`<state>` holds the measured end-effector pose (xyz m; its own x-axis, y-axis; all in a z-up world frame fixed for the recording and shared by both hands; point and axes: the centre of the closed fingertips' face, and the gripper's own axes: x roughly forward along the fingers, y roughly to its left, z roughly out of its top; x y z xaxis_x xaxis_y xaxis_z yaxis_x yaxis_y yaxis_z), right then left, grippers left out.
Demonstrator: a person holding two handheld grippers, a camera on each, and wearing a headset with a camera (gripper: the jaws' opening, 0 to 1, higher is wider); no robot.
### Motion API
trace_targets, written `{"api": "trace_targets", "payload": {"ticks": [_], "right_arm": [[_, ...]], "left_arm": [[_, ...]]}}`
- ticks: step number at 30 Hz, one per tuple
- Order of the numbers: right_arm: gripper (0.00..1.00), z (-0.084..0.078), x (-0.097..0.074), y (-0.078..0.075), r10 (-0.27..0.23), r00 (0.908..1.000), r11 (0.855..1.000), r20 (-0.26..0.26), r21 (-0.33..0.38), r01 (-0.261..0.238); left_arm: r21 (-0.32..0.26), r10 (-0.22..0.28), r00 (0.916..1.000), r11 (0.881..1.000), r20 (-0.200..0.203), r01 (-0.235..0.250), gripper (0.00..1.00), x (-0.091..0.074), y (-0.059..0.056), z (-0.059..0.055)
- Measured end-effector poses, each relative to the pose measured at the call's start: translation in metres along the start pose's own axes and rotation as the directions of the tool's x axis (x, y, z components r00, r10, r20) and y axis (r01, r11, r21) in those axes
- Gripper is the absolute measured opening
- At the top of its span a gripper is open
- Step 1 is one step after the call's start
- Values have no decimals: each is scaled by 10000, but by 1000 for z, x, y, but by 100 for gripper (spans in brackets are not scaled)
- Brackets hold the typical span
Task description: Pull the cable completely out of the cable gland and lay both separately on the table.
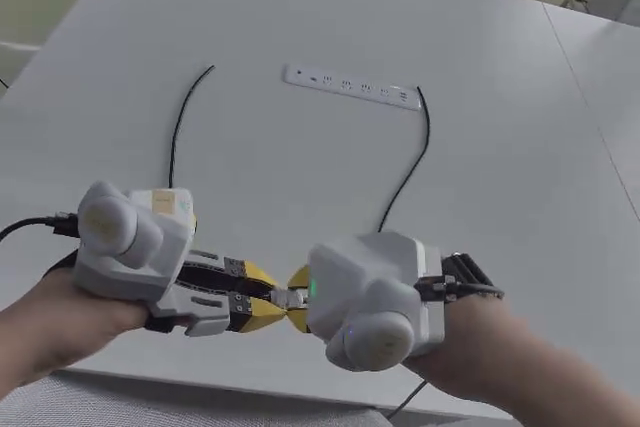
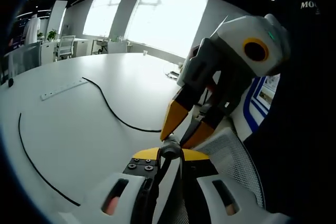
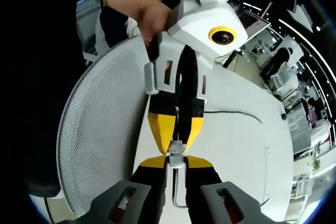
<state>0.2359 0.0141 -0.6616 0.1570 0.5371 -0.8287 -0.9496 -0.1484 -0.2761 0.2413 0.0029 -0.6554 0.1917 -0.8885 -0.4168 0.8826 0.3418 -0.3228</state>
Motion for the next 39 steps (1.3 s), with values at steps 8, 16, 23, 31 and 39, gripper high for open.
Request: {"api": "trace_targets", "payload": {"ticks": [8, 16, 23, 31, 39], "right_arm": [[8, 2, -1, 0, 58, 9995, 9996, 304, 269, -66], [24, -1, -5, -12, 221, 9977, 9916, 633, 1258, -299], [17, 12, -19, -17, 2484, 9330, 8928, 2603, 3120, -3248], [24, 2, -14, -4, 5368, 7869, 6977, 3043, 3644, -6168], [27, 2, -7, 5, 6918, 6366, 5160, 3407, 3834, -7660]], "left_arm": [[381, -75, 9999, 9992, -91, 78, 15, -3, -3, -2], [1103, 260, 9996, 9936, -112, -246, 15, -6, 0, -2], [2352, 537, 9983, 9708, -233, -468, 15, -8, -2, -4], [2973, 630, 9969, 9537, -467, -464, 15, -6, -6, -2], [3876, 498, 9935, 9218, -1020, -64, 15, -3, -10, -7]]}}
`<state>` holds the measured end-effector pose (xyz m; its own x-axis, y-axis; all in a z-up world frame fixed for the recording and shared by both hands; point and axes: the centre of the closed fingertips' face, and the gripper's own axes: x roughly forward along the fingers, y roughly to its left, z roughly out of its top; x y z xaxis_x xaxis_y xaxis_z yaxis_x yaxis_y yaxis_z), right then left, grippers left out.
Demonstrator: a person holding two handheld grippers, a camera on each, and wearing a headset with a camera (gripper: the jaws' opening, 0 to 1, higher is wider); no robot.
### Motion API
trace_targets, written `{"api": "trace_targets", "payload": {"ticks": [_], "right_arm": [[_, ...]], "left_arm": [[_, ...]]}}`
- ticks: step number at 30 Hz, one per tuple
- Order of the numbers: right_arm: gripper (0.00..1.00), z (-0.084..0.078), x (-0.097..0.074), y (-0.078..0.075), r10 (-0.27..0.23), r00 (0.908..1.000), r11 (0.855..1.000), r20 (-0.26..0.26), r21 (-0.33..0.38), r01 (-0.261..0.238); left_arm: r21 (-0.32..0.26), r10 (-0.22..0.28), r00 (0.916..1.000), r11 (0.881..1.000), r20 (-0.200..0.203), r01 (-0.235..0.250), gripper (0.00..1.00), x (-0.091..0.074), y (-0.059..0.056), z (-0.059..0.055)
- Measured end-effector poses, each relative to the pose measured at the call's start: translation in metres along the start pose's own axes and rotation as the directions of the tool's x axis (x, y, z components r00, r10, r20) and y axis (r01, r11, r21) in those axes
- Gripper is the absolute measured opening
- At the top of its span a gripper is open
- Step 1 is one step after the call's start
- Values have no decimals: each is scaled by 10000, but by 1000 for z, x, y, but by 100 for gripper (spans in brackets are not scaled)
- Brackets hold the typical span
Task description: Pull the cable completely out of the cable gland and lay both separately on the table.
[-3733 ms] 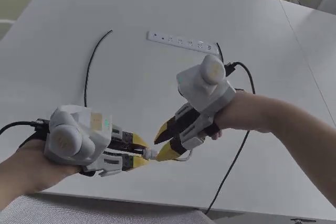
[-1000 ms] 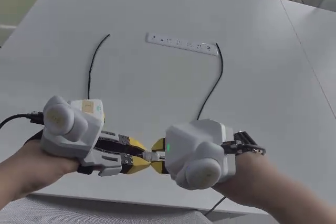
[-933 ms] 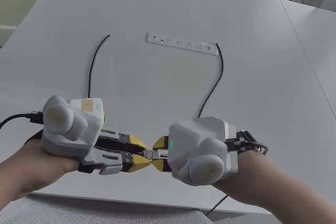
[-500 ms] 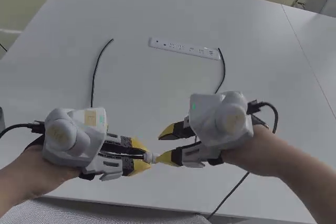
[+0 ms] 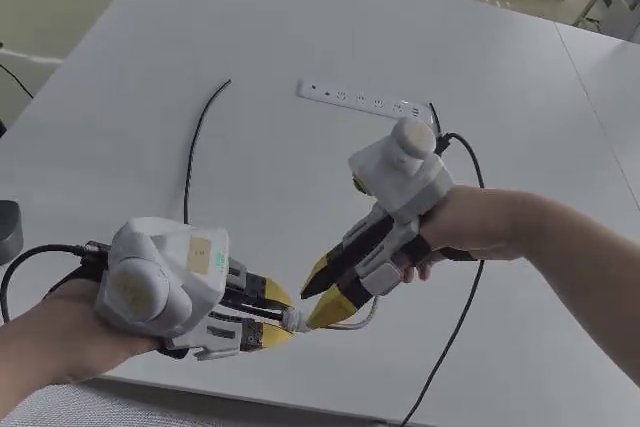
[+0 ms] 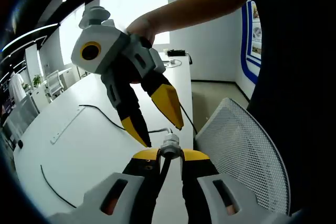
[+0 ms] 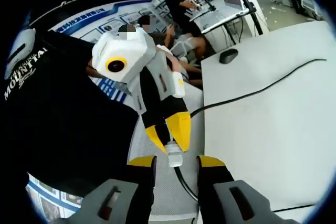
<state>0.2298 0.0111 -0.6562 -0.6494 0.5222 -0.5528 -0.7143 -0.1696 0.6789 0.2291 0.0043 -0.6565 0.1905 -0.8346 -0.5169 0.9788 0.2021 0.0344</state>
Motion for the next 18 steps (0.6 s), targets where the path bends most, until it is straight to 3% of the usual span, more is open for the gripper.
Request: {"api": "trace_targets", "payload": {"ticks": [2, 5, 10, 18], "right_arm": [[26, -6, 3, 3, 518, 9981, 9984, -339, 250, -509], [24, -2, 2, -2, 531, 9985, 9980, -134, 353, -526], [17, 0, 2, 7, 1269, 9919, 9896, 61, 674, -1270], [15, -3, 3, 10, 1484, 9889, 9865, -82, 718, -1475]], "left_arm": [[7, -31, 9999, 10000, 97, 31, 15, 0, 0, 3], [126, -137, 9999, 9998, 97, 135, 15, 0, -2, 5], [346, -277, 9996, 9990, -5, 277, 15, 0, -4, 5], [473, -378, 9992, 9982, 84, 374, 15, 2, -3, 10]]}}
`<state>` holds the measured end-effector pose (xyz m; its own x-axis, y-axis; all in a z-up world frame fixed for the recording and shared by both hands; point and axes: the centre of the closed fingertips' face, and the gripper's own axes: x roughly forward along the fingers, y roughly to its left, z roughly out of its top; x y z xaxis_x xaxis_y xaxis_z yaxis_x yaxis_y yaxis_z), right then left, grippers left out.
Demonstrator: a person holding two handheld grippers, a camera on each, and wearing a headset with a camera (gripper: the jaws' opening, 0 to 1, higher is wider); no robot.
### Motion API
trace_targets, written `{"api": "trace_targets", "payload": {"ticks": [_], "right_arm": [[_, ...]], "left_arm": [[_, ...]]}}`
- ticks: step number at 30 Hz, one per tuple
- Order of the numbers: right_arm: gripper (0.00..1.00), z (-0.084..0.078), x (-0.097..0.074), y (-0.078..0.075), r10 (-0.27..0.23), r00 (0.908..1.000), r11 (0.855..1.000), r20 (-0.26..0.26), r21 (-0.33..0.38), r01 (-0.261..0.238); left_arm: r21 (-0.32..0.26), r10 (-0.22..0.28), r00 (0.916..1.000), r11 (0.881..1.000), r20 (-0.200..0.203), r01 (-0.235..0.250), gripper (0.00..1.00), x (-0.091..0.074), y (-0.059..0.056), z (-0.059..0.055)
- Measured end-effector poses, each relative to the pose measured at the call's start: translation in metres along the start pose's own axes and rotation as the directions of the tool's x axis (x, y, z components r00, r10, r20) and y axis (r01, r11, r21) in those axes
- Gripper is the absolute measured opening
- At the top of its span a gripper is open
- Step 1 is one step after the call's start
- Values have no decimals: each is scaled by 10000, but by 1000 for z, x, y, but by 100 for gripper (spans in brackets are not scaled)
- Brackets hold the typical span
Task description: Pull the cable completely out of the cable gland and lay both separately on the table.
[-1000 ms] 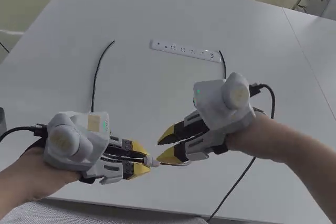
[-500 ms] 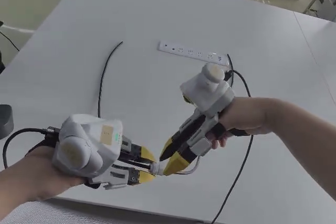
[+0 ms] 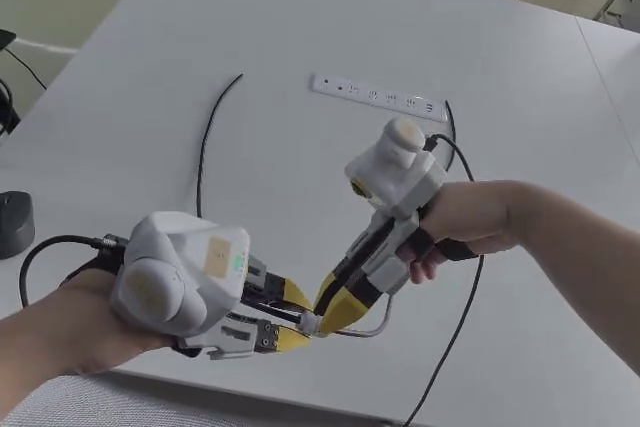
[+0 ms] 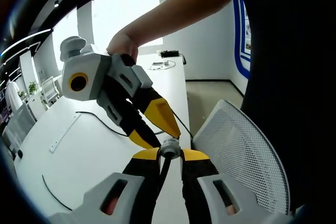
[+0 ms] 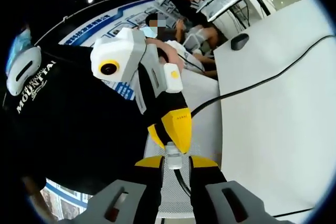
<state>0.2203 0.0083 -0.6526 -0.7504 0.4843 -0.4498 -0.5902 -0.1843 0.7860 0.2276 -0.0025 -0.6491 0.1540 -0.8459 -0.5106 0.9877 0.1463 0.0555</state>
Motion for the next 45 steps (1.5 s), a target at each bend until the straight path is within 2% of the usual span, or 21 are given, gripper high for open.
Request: {"api": "trace_targets", "payload": {"ticks": [3, 9, 15, 20, 22, 24, 27, 29, 30, 32, 34, 35, 36, 38, 39, 40, 41, 42, 43, 44, 45], "right_arm": [[9, -1, 1, 4, 205, 9998, 9998, -25, 62, -205], [8, -4, 3, 2, 7, 9996, 9998, -268, -191, -12], [7, -2, 6, -4, -1323, 9895, 9864, -587, -1064, 1256], [6, 2, 10, -10, -2773, 9592, 9462, -555, -1888, 2626], [6, 5, 12, -13, -3653, 9301, 9047, -382, -2497, 3451], [6, 7, 13, -13, -4188, 9078, 8768, -243, -2712, 3972], [6, 11, 14, -13, -5394, 8420, 7840, 92, -3592, 5063], [7, 13, 14, -15, -5983, 8005, 7317, 357, -3827, 5640], [7, 12, 16, -14, -6302, 7751, 7028, 454, -3910, 5943], [7, 12, 18, -13, -6689, 7413, 6665, 552, -3969, 6310], [7, 14, 18, -15, -7058, 7043, 6209, 769, -4115, 6672], [7, 15, 19, -15, -7312, 6765, 5904, 873, -4158, 6918], [7, 16, 20, -15, -7575, 6450, 5483, 1007, -4382, 7123], [7, 19, 21, -15, -7909, 5989, 4870, 1253, -4637, 7402], [7, 21, 20, -15, -8113, 5668, 4483, 1435, -4698, 7605], [7, 23, 21, -15, -8289, 5340, 3965, 1665, -4986, 7709], [7, 22, 23, -15, -8442, 5069, 3727, 1743, -4887, 7888], [7, 22, 23, -15, -8544, 4886, 3603, 1767, -4761, 8022], [7, 22, 26, -15, -8610, 4734, 3387, 1861, -4845, 8066], [7, 22, 29, -15, -8621, 4706, 3346, 1882, -4860, 8074], [7, 21, 31, -14, -8615, 4733, 3422, 1839, -4782, 8088]], "left_arm": [[92, 9, 9999, 10000, -141, -8, 15, 0, 1, -2], [39, -35, 9999, 10000, -111, 35, 15, 3, -1, -2], [-605, 48, 9999, 9981, -162, -58, 15, 2, 2, -9], [-1216, 152, 9998, 9924, -98, -162, 15, -1, 4, -16], [-1566, 242, 9997, 9874, -27, -243, 15, -3, 5, -19], [-1870, 254, 9997, 9821, 44, -241, 15, -5, 6, -21], [-2457, 259, 9994, 9691, 220, -197, 15, -8, 6, -21], [-2372, 307, 9993, 9711, 222, -245, 15, -9, 7, -22], [-2475, 281, 9993, 9686, 246, -212, 15, -10, 6, -22], [-2748, 155, 9994, 9615, 309, -64, 15, -11, 4, -22], [-2735, 218, 9993, 9618, 311, -125, 15, -12, 3, -22], [-2946, 193, 9993, 9556, 316, -91, 15, -13, 3, -23], [-3218, 169, 9993, 9468, 342, -50, 15, -15, 2, -24], [-3366, 178, 9992, 9416, 369, -43, 15, -18, 3, -25], [-3374, 210, 9991, 9413, 375, -71, 15, -19, 3, -26], [-3372, 239, 9988, 9414, 438, -77, 15, -21, 4, -26], [-3473, 211, 9987, 9377, 471, -34, 15, -22, 3, -26], [-3520, 203, 9984, 9360, 528, -4, 15, -23, 2, -27], [-3522, 202, 9984, 9359, 538, 1, 15, -24, 1, -27], [-3518, 159, 9984, 9361, 534, 39, 15, -24, -1, -29], [-3514, 88, 9986, 9362, 518, 100, 15, -24, -3, -30]]}}
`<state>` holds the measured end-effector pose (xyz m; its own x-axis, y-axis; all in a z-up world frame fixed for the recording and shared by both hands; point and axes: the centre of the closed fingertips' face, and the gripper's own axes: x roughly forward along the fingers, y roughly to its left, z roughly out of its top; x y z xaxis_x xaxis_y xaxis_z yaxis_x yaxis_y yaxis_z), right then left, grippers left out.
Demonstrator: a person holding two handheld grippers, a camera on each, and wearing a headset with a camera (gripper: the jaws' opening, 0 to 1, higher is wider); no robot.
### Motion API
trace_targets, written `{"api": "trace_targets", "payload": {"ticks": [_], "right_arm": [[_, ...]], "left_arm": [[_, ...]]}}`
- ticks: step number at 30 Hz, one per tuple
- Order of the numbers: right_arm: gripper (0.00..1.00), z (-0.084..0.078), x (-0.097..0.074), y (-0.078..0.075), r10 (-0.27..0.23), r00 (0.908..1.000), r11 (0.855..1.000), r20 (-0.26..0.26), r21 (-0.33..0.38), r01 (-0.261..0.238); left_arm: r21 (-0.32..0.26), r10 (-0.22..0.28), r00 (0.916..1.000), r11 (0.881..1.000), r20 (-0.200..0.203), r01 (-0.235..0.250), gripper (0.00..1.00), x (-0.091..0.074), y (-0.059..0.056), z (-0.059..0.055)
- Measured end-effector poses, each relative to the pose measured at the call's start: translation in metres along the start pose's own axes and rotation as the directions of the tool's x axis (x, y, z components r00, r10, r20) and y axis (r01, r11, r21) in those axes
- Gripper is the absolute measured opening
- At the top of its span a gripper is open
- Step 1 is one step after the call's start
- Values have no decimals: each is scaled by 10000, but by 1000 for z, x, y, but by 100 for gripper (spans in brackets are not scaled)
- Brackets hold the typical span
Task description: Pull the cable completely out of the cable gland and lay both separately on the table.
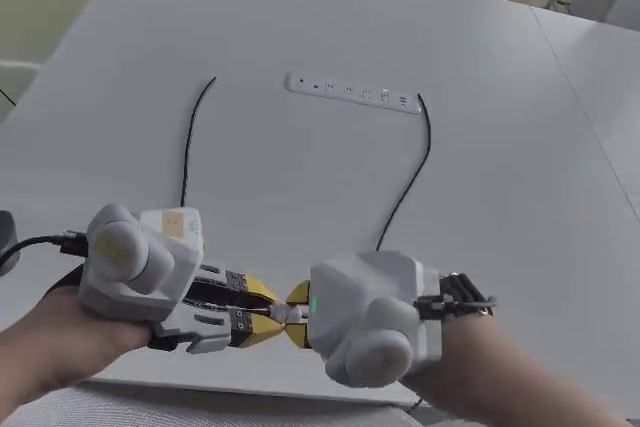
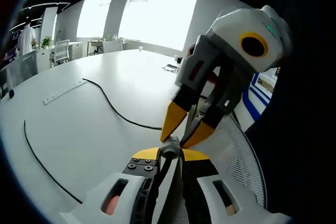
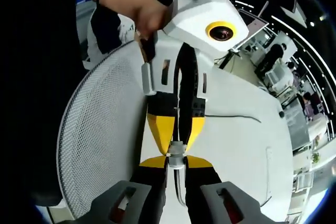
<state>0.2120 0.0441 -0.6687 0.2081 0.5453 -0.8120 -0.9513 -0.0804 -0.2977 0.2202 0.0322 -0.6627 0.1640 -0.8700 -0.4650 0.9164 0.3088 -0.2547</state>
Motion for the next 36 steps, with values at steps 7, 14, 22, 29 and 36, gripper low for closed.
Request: {"api": "trace_targets", "payload": {"ticks": [7, 14, 22, 29, 36], "right_arm": [[7, 1, 0, 3, -284, 9995, 9995, -107, 122, 285], [8, 5, 0, -2, -486, 9988, 9987, 24, -126, 487], [9, 10, -5, -13, -566, 9979, 9946, 301, 887, 538], [16, 14, -17, -28, -657, 9928, 9672, 1003, 2510, 386], [20, -5, -17, -34, -817, 9925, 9175, 915, 3959, 390]], "left_arm": [[323, -222, 9996, 9992, 179, 216, 15, -3, -6, -4], [687, -154, 9993, 9976, 344, 130, 15, -7, -4, -2], [1282, -25, 9965, 9917, 833, -82, 15, -15, -1, 8], [1622, 303, 9940, 9856, 1047, -471, 15, -21, 6, 12], [2225, 428, 9940, 9728, 1011, -645, 15, -26, 9, 16]]}}
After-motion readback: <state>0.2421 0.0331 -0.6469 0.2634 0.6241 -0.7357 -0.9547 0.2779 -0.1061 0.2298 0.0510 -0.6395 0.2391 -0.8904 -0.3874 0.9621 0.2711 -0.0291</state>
